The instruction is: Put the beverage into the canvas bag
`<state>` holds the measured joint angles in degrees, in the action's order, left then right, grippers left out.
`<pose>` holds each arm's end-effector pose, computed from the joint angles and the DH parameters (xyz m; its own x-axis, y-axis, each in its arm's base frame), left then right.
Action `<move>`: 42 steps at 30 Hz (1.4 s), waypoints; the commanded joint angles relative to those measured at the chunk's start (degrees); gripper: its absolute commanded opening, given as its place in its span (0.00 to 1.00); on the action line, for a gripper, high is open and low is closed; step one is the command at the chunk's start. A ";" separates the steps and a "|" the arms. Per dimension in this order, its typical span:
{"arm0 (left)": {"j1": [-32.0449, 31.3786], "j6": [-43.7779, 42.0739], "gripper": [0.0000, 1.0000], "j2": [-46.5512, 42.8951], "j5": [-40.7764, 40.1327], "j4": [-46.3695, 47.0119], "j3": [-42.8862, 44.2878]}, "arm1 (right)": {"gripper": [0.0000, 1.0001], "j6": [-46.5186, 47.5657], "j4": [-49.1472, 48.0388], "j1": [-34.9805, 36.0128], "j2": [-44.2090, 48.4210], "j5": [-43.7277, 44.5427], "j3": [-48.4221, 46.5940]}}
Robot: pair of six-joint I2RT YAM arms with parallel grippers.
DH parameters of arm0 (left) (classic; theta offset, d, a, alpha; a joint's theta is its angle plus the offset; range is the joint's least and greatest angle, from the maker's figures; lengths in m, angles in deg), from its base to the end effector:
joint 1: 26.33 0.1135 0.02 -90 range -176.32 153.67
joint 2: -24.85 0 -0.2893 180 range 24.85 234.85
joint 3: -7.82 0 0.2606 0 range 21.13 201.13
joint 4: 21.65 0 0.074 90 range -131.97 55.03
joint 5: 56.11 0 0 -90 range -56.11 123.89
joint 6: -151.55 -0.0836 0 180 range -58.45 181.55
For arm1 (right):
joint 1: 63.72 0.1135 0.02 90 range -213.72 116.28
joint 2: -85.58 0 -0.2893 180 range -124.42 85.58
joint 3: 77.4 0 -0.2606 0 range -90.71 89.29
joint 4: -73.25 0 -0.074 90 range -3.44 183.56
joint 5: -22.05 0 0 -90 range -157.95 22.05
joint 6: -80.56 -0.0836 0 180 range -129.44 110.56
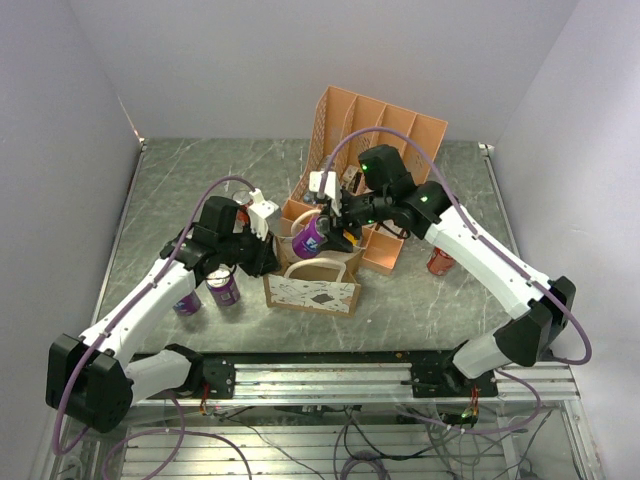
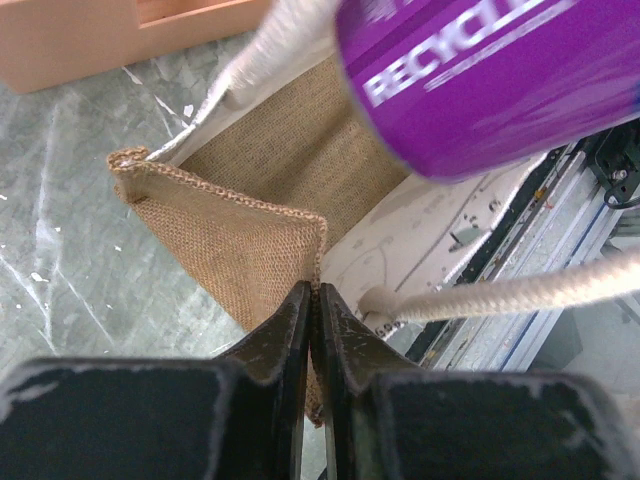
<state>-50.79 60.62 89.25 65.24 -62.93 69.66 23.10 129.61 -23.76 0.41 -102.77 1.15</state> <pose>0.2188 -0.1473 0.2621 -0.6191 0.2969 -0.7270 0.7053 0.6172 -0.3486 0.2414 0.2645 0.3830 0.0477 -0.5361 -0.8428 -0.9922 0.0715 -0.1016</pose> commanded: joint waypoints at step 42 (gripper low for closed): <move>14.89 8.01 0.79 13.56 11.47 4.38 10.13 | 0.00 -4.31 -22.08 10.01 -5.10 14.48 11.56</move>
<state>-36.59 65.59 100.59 70.62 -61.23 77.12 18.29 112.93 -14.44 -4.85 -89.40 15.25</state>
